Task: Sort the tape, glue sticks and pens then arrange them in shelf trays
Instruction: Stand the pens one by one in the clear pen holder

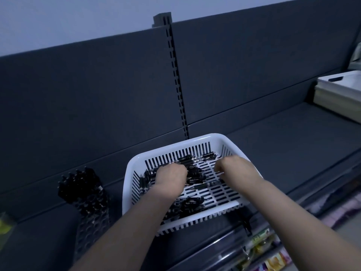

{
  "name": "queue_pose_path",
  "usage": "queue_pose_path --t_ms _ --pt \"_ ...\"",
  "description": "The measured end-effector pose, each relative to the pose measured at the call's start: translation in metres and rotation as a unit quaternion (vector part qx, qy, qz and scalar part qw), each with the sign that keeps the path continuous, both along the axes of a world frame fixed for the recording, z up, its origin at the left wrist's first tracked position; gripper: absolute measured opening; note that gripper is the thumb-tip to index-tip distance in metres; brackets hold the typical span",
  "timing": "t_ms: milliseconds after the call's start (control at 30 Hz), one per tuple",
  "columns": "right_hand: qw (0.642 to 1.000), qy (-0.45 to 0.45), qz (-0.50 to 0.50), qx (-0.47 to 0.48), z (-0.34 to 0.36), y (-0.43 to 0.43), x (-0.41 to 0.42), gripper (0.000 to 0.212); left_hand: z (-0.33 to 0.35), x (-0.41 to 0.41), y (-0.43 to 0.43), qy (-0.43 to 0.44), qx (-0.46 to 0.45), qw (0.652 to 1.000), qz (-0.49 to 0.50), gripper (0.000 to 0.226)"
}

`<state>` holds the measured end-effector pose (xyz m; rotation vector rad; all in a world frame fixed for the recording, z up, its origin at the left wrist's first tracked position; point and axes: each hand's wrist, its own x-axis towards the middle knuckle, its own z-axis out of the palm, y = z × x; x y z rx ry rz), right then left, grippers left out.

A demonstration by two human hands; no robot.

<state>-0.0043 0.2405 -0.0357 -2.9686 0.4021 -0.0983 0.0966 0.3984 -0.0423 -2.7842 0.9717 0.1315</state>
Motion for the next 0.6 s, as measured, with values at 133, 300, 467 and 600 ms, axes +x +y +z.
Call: queue_pose_path --t_ms 133,300,467,600 --pt "0.991 0.125 -0.003 -0.039 0.003 0.005 0.007 0.028 0.000 0.001 0.005 0.011 0.024 1.000 -0.014 0.010" --pt "0.988 0.143 0.001 -0.061 0.000 0.010 0.010 0.030 0.013 -0.001 0.019 0.025 -0.079 0.996 -0.015 0.010" --pt "0.996 0.010 0.006 0.084 0.016 0.015 0.011 0.016 0.034 0.005 0.040 0.007 -0.365 0.930 0.044 0.025" --pt "0.965 -0.148 0.064 0.206 0.052 0.050 0.017 0.016 0.051 0.009 0.066 -0.012 -0.520 0.851 0.073 0.026"
